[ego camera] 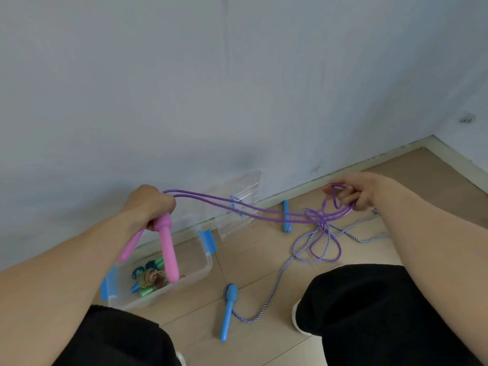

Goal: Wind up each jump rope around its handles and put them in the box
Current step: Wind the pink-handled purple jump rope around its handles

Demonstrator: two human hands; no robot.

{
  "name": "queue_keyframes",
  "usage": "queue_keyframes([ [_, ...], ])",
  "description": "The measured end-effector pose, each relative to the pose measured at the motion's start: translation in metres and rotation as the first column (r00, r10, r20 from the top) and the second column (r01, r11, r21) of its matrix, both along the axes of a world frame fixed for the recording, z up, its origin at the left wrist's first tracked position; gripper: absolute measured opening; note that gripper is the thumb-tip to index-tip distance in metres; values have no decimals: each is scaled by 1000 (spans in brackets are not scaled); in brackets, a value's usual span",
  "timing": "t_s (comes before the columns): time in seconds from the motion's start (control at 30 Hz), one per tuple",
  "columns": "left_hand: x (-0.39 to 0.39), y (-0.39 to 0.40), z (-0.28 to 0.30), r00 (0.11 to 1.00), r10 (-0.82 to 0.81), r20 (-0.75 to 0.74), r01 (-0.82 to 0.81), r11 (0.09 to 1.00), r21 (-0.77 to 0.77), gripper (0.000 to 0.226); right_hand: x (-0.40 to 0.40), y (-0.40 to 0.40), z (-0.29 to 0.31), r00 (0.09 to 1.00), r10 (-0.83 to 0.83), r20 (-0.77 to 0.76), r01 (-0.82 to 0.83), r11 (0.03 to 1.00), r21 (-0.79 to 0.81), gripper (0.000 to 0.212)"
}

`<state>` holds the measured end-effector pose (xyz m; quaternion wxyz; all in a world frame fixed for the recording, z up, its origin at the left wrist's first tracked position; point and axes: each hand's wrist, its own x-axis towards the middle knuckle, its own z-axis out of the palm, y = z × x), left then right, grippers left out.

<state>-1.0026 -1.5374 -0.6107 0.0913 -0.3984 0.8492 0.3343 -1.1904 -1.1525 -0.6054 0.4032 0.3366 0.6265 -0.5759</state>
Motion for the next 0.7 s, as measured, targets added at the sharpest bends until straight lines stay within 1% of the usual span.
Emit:
queue_keyframes([
  [0.03, -1, 1, 0, 1000, -1, 6, 1, 1000, 7, 7, 1, -11, 12, 969, 245, -21, -244, 969, 41, 26],
  [0.07, -3, 2, 0, 1000, -3, 5, 3, 1000, 15, 8, 3, -23, 26, 920, 388, -60, -386, 922, 45, 29],
  [0.1, -5, 4, 0, 1000, -9, 2, 9, 1000, 20, 8, 6, -35, 41, 877, 461, -135, -462, 887, 31, 30],
  [0.13, -7, 6, 0, 1000, -21, -1, 21, 1000, 22, 9, 10, -47, 56, 835, 496, -239, -507, 862, 20, 29],
  [0.2, -9, 11, 1, 999, -44, -10, 44, 998, 33, 11, 15, -64, 83, 727, 480, -491, -541, 841, 21, 27],
  [0.23, -10, 14, 3, 998, -55, -18, 55, 997, 45, 11, 17, -70, 95, 665, 415, -621, -532, 847, -4, 27],
  [0.27, -11, 16, 4, 997, -67, -29, 68, 996, 59, 9, 18, -74, 106, 616, 311, -724, -506, 861, -60, 28],
  [0.33, -13, 19, 8, 994, -95, -52, 99, 992, 79, 6, 18, -76, 117, 541, 121, -832, -427, 892, -147, 30],
  [0.37, -14, 21, 10, 992, -109, -61, 114, 990, 88, 4, 18, -76, 118, 507, 98, -856, -378, 918, -119, 31],
  [0.4, -14, 23, 12, 990, -123, -69, 130, 986, 102, 3, 17, -75, 114, 483, 126, -866, -322, 946, -42, 32],
  [0.43, -14, 24, 13, 987, -139, -76, 148, 982, 119, 4, 17, -74, 106, 478, 192, -857, -269, 961, 65, 32],
  [0.47, -13, 26, 14, 984, -159, -80, 169, 976, 135, 6, 15, -71, 97, 497, 268, -825, -224, 958, 177, 30],
  [0.53, -10, 29, 16, 976, -207, -69, 216, 963, 164, 8, 14, -65, 82, 567, 384, -729, -181, 921, 344, 22],
  [0.57, -8, 31, 17, 970, -234, -59, 241, 951, 193, 9, 13, -62, 76, 604, 412, -682, -177, 904, 389, 19],
  [0.6, -6, 32, 17, 964, -260, -51, 264, 936, 231, 11, 11, -59, 73, 630, 416, -655, -166, 897, 410, 24],
  [0.63, -5, 34, 18, 958, -283, -44, 284, 921, 267, 13, 9, -57, 70, 645, 405, -647, -141, 896, 421, 39],
  [0.7, -4, 35, 19, 946, -322, -32, 316, 898, 307, 17, 1, -53, 66, 626, 363, -690, -31, 896, 442, 63],
])
